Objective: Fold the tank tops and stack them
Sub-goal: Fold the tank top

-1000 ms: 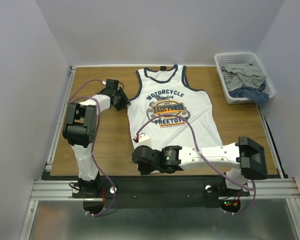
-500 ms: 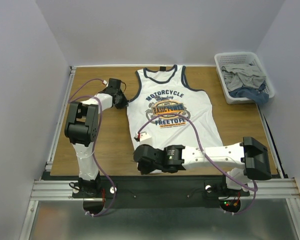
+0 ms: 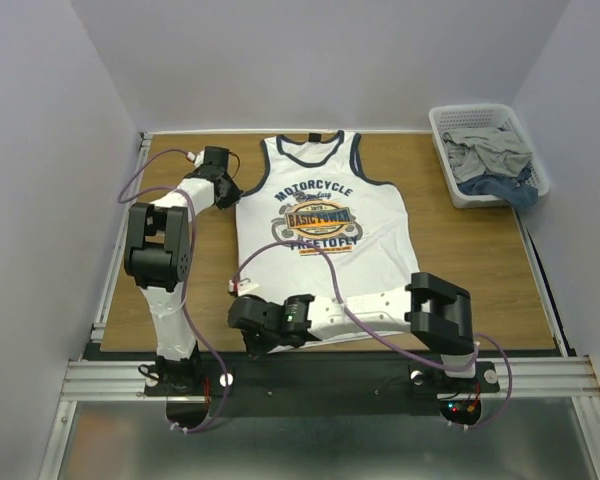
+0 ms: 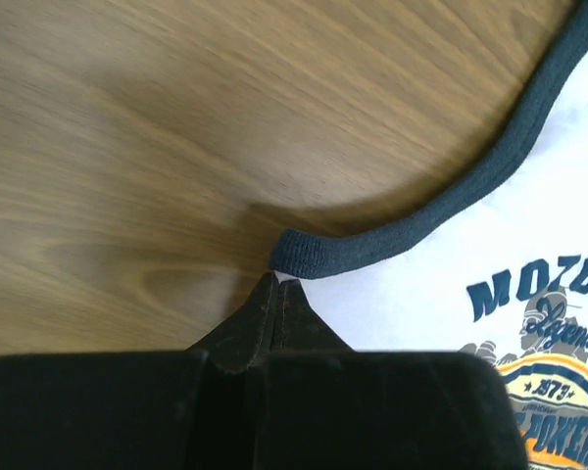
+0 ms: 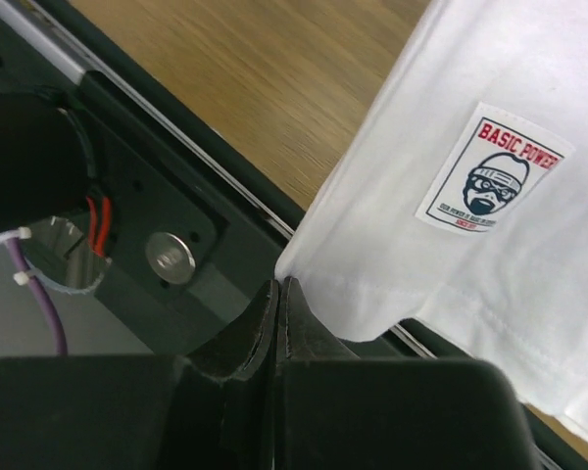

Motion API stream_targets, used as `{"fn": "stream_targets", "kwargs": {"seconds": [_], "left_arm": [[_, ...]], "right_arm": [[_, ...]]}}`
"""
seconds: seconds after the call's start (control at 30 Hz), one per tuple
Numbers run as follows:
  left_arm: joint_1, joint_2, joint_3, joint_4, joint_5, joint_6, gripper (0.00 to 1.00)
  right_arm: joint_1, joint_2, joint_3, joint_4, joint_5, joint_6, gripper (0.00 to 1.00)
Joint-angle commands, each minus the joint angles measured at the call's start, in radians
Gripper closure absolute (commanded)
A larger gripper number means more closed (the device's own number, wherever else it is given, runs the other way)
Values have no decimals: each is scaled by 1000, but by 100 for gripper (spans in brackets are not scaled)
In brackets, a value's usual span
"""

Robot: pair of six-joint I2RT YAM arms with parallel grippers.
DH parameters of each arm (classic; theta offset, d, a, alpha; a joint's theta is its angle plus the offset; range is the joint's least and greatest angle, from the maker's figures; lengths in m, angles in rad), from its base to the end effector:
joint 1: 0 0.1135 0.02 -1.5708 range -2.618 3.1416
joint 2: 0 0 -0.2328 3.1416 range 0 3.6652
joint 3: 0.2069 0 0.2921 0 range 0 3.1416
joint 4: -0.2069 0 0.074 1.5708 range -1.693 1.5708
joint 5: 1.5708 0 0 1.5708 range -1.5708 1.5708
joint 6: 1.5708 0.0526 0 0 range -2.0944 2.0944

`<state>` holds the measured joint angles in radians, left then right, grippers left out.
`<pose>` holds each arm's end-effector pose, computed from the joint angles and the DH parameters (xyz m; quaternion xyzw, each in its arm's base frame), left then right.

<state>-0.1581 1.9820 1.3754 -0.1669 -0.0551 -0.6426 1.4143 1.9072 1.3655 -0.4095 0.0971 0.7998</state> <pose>0.4672 -0.0716 0.1248 -0.2314 0.8918 -0.1279 0.3672 0.0746 0.4399 0.1344 -0.2736 0.9112 0.2517 0.1776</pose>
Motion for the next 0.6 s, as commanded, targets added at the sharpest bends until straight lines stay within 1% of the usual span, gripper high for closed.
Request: {"fn": "stream_targets", "kwargs": {"seconds": [0.0, 0.1, 0.13, 0.23, 0.37, 0.57], "left_arm": [[43, -34, 70, -13, -68, 32, 100], [49, -26, 109, -36, -71, 57, 100], [49, -26, 126, -37, -66, 63, 100], [48, -28, 158, -40, -43, 72, 100], [31, -19, 206, -51, -15, 64, 100], [-40, 26, 312, -75, -22, 54, 100]], "right_arm": [[8, 38, 110, 77, -92, -48, 100], [-8, 55, 138, 86, -91, -54, 100], [-15, 46, 130, 96, -118, -54, 100], [-52, -6, 97, 132, -122, -42, 100], [-122, -105, -15, 170, -131, -27, 100], [-172, -223, -155, 212, -117, 2, 100]]}}
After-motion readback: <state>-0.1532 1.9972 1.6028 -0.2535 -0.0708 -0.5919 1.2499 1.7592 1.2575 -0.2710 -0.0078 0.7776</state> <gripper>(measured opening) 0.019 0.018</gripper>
